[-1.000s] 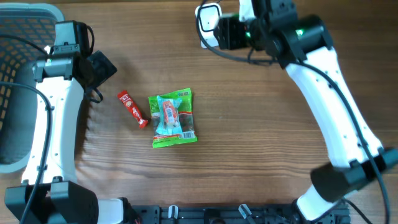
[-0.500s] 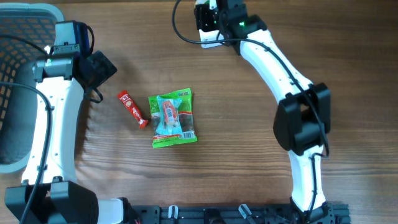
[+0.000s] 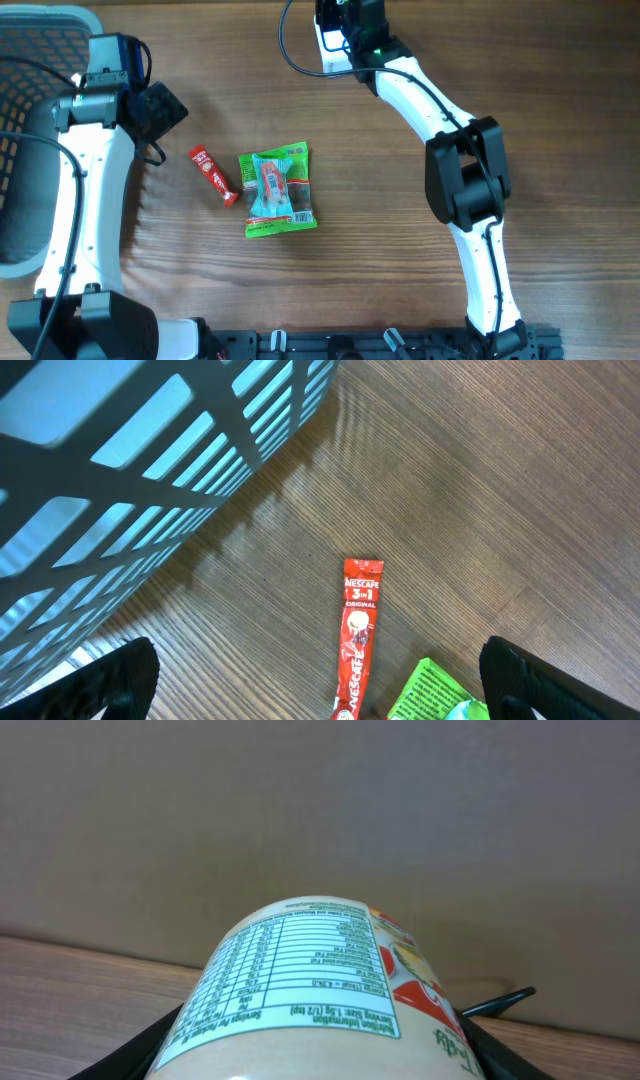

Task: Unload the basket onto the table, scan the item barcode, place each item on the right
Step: 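Carry the green-capped jar up to the white scanner with the right gripper, then move the jar to the right side and set it down, open gripper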

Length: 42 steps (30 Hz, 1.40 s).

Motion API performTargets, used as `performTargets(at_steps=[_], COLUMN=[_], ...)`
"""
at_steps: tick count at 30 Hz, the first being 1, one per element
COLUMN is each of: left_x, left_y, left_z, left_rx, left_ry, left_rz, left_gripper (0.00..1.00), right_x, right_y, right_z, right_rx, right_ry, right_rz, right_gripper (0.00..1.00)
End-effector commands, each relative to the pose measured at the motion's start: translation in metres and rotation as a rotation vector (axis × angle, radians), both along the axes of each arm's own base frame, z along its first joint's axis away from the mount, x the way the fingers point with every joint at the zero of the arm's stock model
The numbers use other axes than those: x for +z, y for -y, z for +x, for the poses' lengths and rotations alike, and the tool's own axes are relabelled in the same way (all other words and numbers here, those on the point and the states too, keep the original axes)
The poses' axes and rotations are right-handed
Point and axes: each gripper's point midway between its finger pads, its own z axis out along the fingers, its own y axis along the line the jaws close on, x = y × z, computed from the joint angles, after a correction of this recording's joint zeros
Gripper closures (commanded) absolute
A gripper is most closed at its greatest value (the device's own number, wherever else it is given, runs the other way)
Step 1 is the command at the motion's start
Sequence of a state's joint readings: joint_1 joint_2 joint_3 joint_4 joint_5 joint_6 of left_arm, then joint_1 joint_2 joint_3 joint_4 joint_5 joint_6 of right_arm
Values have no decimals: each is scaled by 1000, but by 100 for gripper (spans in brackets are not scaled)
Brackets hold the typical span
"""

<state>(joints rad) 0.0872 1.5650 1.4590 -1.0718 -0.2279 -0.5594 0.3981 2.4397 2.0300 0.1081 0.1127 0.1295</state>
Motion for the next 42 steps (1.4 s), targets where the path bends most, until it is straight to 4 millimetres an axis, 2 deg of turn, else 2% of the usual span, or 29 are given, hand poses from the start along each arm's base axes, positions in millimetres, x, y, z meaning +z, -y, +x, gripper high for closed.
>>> performTargets(at_steps=[1, 2, 3, 7, 8, 10, 11, 13, 15, 18, 19, 25, 27, 28, 32, 35, 38, 42], left_x=[7, 7, 7, 7, 7, 7, 7, 7, 7, 7, 7, 7, 7, 7, 7, 7, 7, 7], left_y=[-6, -6, -6, -6, -6, -6, -6, -6, -6, -6, -6, -6, -6, -6, -6, -6, -6, -6], left_z=[1, 1, 1, 1, 1, 1, 1, 1, 1, 1, 1, 1, 1, 1, 1, 1, 1, 1], left_rx=[11, 12, 12, 12, 12, 12, 11, 12, 12, 12, 11, 11, 11, 11, 12, 12, 11, 11], left_ry=[19, 19, 19, 19, 19, 19, 19, 19, 19, 19, 19, 19, 19, 19, 19, 19, 19, 19], left_rz=[19, 19, 19, 19, 19, 19, 19, 19, 19, 19, 19, 19, 19, 19, 19, 19, 19, 19], left_gripper=[0, 0, 0, 0, 0, 0, 0, 0, 0, 0, 0, 0, 0, 0, 0, 0, 0, 0], right_x=[8, 12, 25, 94, 117, 141, 147, 144, 117, 51, 35, -51, -73, -91, -127, -142, -145, -145], right_y=[1, 2, 3, 10, 14, 26, 33, 52, 81, 135, 151, 231, 247, 258, 270, 271, 271, 271], right_z=[7, 8, 8, -7, -19, -45, -58, -91, -133, -194, -209, -262, -273, -281, -303, -311, -313, -314], right_rx=[3, 2, 1, 3, 9, 6, 3, -6, -30, -91, -120, -320, -357, -380, -401, -388, -388, -387], right_ry=[37, 51, 73, 134, 122, 50, 6, -133, -353, -738, -834, -1177, -1232, -1258, -1320, -1331, -1334, -1339], right_rz=[23, 30, 37, 64, 61, 31, 14, -41, -121, -241, -255, -180, -149, -135, -131, -148, -149, -150], right_gripper=[96, 96, 96, 96, 96, 96, 96, 96, 96, 96, 96, 96, 96, 96, 95, 90, 84, 68])
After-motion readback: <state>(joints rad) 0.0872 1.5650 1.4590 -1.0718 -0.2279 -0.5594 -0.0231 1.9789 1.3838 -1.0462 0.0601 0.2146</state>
